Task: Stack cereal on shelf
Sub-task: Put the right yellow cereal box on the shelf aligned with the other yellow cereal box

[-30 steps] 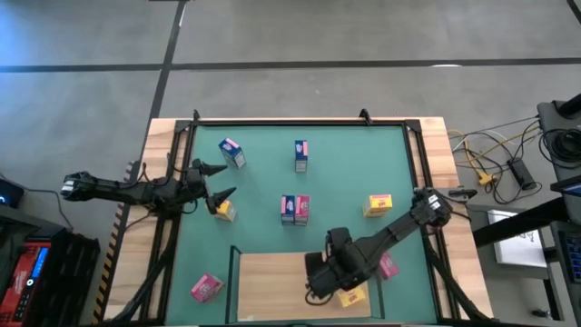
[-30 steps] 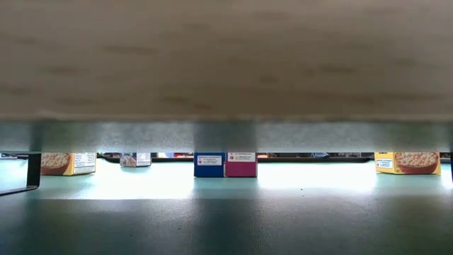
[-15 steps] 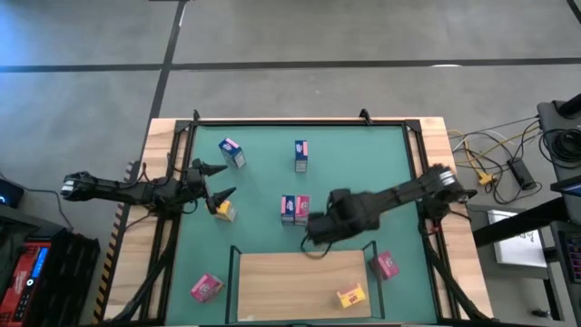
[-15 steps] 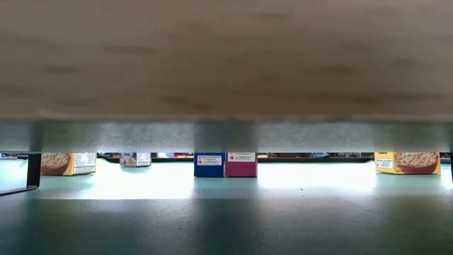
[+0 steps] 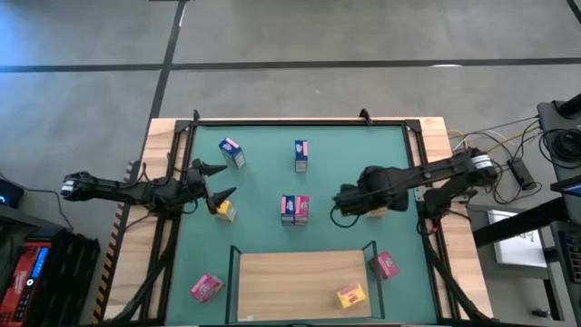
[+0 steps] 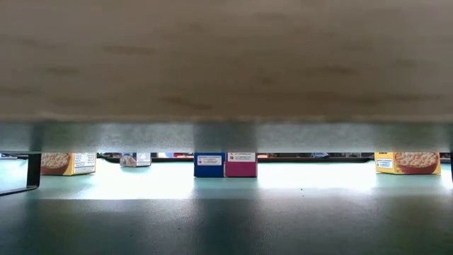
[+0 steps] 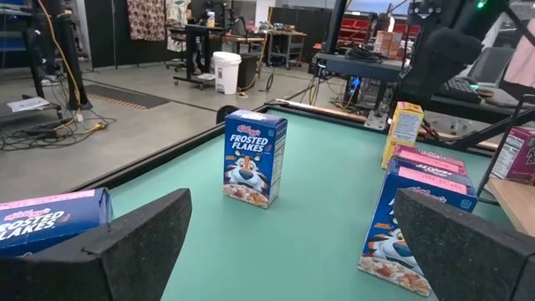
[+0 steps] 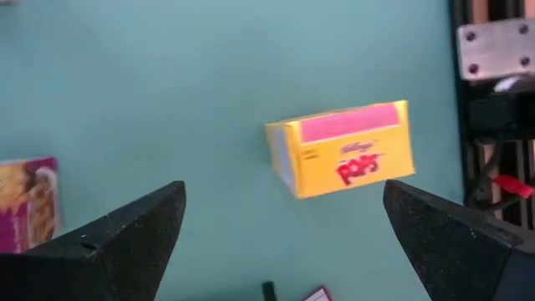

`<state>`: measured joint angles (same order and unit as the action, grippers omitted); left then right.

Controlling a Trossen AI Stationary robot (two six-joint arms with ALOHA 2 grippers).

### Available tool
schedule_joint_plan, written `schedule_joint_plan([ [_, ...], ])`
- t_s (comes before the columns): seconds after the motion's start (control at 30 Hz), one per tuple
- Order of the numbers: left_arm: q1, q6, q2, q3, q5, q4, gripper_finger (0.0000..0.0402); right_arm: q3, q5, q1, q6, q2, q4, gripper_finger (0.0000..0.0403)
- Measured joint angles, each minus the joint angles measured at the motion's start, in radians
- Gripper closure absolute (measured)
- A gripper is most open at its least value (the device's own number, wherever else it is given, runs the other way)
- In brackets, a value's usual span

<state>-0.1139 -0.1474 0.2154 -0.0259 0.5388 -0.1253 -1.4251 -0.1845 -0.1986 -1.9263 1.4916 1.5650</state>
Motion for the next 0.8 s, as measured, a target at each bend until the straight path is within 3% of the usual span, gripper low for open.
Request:
schedule_joint_plan([
  [0.37,0.0,0.0,0.002,0.0,0.0,0.0,0.0003,0.194,-0.048,0.001,-0.126,-0.101,0.006,0.0003],
  [0.8,0.0,0.0,0.003,0.0,0.0,0.0,0.0003,0.344,-0.082,0.001,-0.046,-0.2,-0.144,0.0003],
])
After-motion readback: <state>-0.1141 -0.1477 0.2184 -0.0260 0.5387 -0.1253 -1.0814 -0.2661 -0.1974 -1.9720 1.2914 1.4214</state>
